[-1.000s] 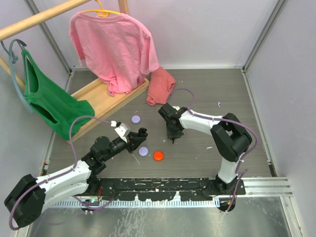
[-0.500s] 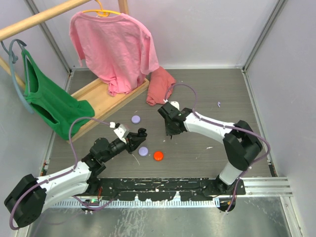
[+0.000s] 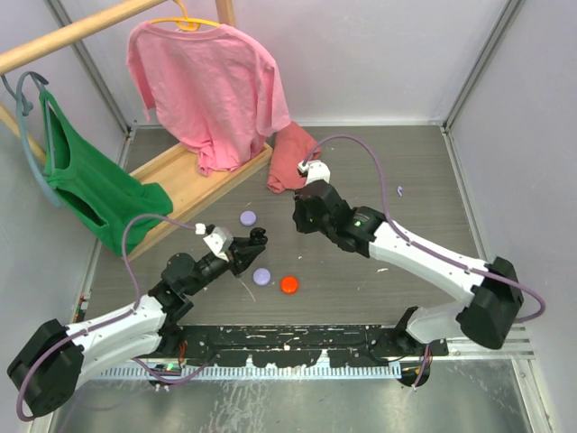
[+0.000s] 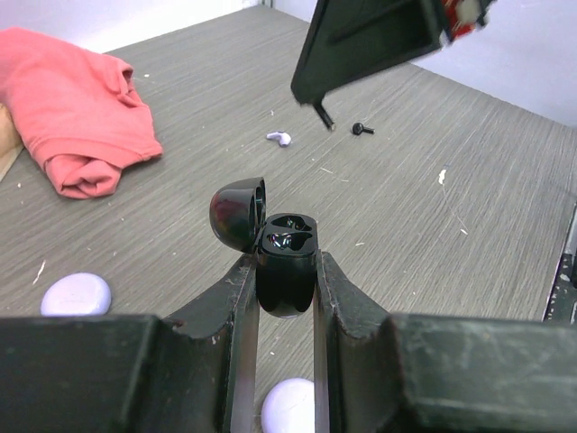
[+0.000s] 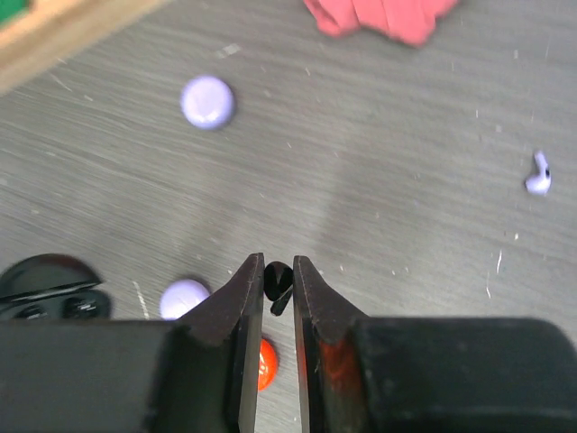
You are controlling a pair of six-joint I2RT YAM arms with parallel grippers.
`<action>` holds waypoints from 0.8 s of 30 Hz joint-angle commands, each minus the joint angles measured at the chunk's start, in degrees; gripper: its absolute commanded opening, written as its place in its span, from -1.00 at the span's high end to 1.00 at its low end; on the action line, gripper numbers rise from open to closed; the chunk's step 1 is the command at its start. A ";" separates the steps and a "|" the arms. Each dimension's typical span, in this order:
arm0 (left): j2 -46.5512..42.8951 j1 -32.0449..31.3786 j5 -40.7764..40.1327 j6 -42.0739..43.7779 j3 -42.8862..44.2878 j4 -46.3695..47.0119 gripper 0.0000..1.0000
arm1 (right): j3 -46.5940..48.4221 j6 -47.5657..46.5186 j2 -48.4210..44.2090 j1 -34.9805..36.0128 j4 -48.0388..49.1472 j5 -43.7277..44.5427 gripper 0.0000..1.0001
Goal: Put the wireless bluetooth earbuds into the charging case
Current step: Pick up the earbud from the center of the board, then place the earbud in the charging case.
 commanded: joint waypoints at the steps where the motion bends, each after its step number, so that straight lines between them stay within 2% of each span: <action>1: 0.94 -0.10 0.77 3.39 1.74 7.67 0.97 | -1.23 -5.63 -7.27 1.35 10.75 1.10 0.67; 7: 1.99 -0.06 3.03 4.48 3.59 10.71 0.97 | -3.74 -10.93 -12.75 5.61 19.89 -0.44 0.64; 24: 0.32 -0.10 8.36 3.07 6.26 16.39 0.94 | -15.10 -19.36 -17.98 14.54 43.67 -4.68 0.63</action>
